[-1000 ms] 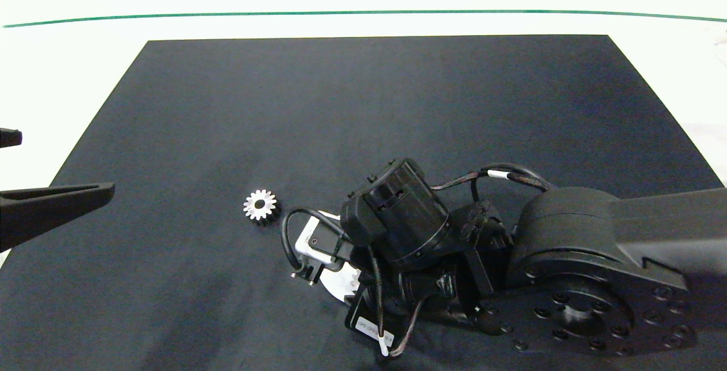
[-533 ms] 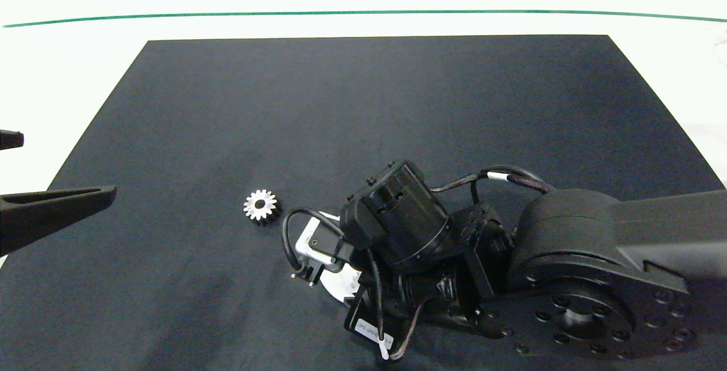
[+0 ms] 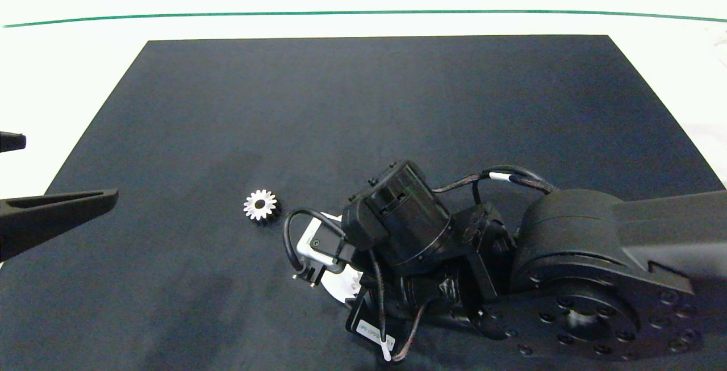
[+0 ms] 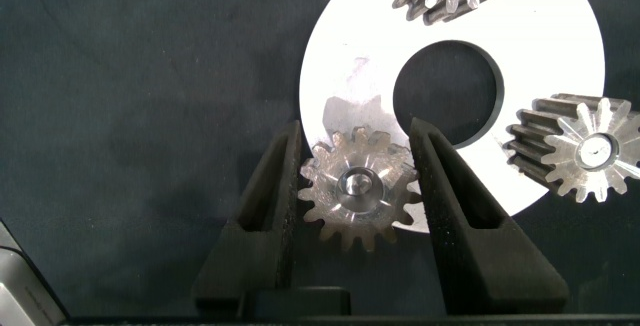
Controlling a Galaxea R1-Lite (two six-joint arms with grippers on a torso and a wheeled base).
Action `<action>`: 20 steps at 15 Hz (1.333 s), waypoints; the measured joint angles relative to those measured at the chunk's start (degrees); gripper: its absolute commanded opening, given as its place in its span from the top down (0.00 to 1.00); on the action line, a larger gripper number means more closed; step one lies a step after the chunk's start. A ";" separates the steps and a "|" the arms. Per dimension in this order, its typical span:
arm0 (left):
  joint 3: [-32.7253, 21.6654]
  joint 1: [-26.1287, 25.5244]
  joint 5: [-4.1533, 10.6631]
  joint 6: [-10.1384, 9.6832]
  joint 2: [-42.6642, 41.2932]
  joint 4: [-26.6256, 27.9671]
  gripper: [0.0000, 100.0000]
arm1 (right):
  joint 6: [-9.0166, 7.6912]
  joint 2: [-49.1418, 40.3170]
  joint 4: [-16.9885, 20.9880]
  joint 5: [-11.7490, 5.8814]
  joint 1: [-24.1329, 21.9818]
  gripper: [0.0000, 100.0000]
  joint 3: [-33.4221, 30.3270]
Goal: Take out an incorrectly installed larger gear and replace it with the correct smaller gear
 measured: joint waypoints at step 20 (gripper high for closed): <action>0.90 -0.79 -0.11 -0.01 0.48 0.00 0.00 | -0.06 -1.60 0.17 -0.07 -0.05 0.72 2.32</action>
